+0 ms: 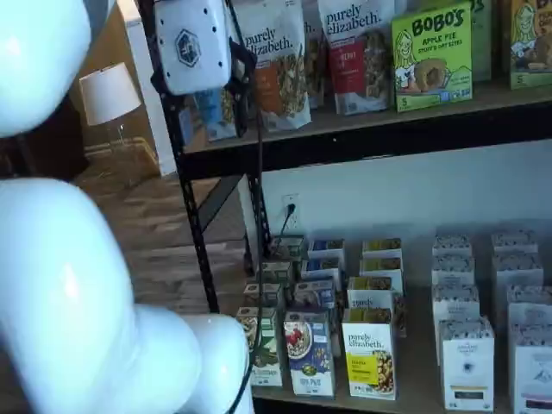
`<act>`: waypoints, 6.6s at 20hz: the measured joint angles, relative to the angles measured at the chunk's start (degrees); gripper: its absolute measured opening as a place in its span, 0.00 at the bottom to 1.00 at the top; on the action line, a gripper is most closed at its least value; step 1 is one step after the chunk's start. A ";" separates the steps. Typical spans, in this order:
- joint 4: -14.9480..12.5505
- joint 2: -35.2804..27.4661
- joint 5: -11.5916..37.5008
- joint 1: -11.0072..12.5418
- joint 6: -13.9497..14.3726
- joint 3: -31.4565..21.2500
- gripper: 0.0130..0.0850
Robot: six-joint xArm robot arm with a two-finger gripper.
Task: Pick up the blue and white box that is on the bottom shelf, the second box from the left
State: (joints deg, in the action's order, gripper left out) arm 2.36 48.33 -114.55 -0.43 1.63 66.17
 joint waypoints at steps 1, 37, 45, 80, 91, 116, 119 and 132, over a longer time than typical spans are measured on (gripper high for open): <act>0.72 0.00 -0.01 0.68 -0.34 -0.01 1.00; -1.16 3.24 24.63 -6.51 5.90 -25.56 1.00; 0.69 1.77 35.39 -6.40 5.35 -34.27 1.00; -2.30 -29.08 76.05 -8.13 7.47 -40.74 1.00; -3.41 -43.79 85.34 -7.83 8.02 -34.96 1.00; 5.41 -66.48 94.34 -5.03 -3.15 -21.44 1.00; 3.58 -68.02 94.61 -5.18 -1.30 -19.98 1.00; 3.18 -77.13 94.49 -6.50 0.39 -11.46 1.00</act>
State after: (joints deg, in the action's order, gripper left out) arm 5.54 -28.80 -20.06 -6.94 2.02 54.72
